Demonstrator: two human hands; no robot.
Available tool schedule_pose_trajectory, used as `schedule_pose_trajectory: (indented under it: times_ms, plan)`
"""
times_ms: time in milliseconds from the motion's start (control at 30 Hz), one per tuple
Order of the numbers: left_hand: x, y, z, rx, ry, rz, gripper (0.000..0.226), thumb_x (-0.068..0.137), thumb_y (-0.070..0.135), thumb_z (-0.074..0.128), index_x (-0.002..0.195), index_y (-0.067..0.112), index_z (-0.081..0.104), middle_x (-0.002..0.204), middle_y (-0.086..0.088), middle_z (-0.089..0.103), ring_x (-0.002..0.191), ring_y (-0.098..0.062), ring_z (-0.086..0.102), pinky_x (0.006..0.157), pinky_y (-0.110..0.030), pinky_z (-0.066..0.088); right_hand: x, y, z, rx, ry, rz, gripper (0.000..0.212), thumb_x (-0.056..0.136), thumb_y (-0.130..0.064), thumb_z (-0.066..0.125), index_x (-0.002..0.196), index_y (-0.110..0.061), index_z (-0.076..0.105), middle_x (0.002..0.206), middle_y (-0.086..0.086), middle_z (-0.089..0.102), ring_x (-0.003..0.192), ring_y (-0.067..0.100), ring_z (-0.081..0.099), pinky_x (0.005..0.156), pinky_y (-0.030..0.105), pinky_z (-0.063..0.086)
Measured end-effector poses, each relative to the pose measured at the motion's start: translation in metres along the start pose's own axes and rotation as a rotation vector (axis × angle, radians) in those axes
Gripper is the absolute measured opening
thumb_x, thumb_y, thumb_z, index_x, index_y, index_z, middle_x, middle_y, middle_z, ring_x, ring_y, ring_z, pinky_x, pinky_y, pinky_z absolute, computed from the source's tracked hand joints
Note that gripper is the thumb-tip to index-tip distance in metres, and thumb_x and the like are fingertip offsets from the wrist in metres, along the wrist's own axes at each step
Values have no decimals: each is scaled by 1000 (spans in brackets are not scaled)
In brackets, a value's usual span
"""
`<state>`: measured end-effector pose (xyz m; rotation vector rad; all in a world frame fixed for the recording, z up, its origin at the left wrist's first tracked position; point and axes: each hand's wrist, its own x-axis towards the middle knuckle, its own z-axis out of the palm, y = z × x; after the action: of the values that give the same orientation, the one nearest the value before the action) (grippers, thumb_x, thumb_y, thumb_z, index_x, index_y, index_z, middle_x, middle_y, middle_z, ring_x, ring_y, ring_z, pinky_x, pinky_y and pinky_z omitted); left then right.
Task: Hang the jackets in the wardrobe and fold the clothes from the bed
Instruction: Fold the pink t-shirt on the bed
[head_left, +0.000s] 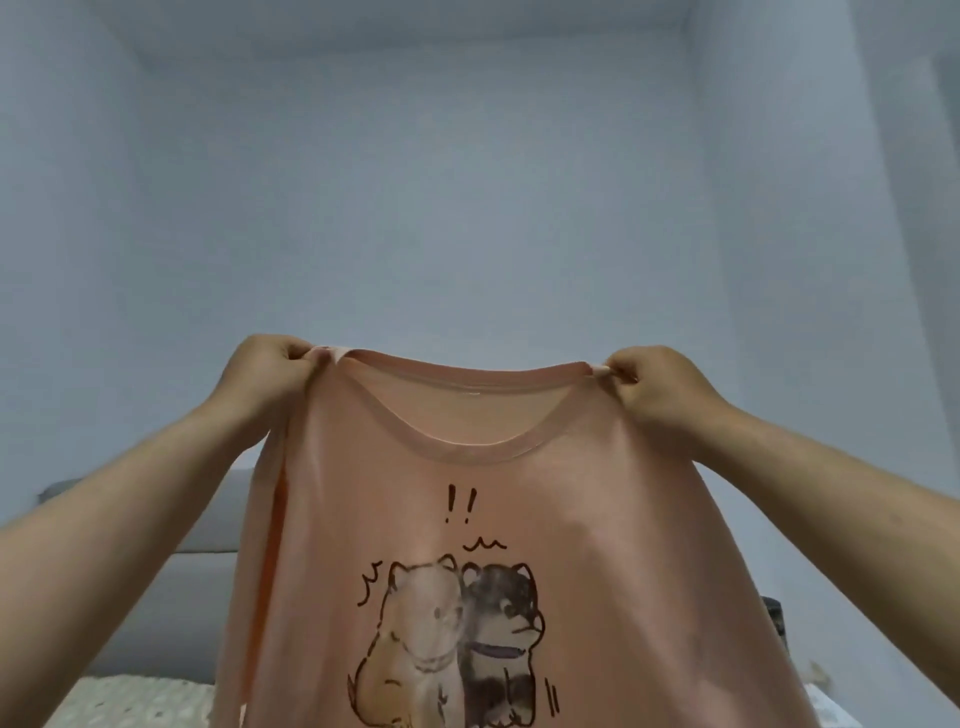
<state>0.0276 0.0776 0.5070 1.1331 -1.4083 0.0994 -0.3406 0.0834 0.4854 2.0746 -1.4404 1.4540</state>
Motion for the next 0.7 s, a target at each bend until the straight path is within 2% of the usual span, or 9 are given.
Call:
schedule_pose_trajectory:
  times_ms: [67,167,333,400,500,600,700]
  plan:
    - [11,12,-8,-70,36,-14,36,100,27,54,82,1,70,80,-7,66,73,-24,58,71,-34,44,6,-13,-10,56,65,-10,28,101,-17,48,79,-8,64,72,1,60,66,17,52,56,28,37]
    - [24,33,-19,-6,122,49,41,102,26,47,83,-8,61,73,-11,55,68,-23,49,64,-32,36,15,-30,-21,125,156,-39,28,102,-17,45,78,-9,58,68,-2,54,62,16,47,55,30,33]
    - [24,60,-48,295,322,283,36,101,34,47,71,16,54,67,-1,58,70,-30,52,61,-35,36,18,-47,-40,124,255,-85,36,104,-33,45,74,-15,53,68,-2,56,65,17,52,59,32,38]
    - [20,65,-57,377,369,356,42,99,42,49,66,16,49,63,-2,56,68,-33,51,60,-36,35,17,-46,-48,63,301,-88,38,103,-40,46,74,-16,55,69,-1,59,67,18,55,61,35,42]
    - [20,68,-67,351,348,409,48,99,45,51,63,13,48,59,-4,54,64,-31,49,57,-37,33,17,-48,-59,-3,351,-116,39,101,-45,48,73,-19,55,69,-3,60,69,19,56,63,37,44]
    - [23,70,-73,309,295,411,51,100,42,51,60,10,49,58,-6,53,65,-31,51,59,-39,38,19,-54,-64,-21,375,-140,37,100,-44,50,72,-19,53,70,-3,60,72,23,56,64,38,44]
    - [22,74,-73,304,312,403,53,99,41,53,59,8,49,58,-8,53,65,-33,51,59,-40,41,21,-59,-67,-65,388,-135,37,100,-46,48,77,-18,55,72,-2,60,74,27,56,66,38,45]
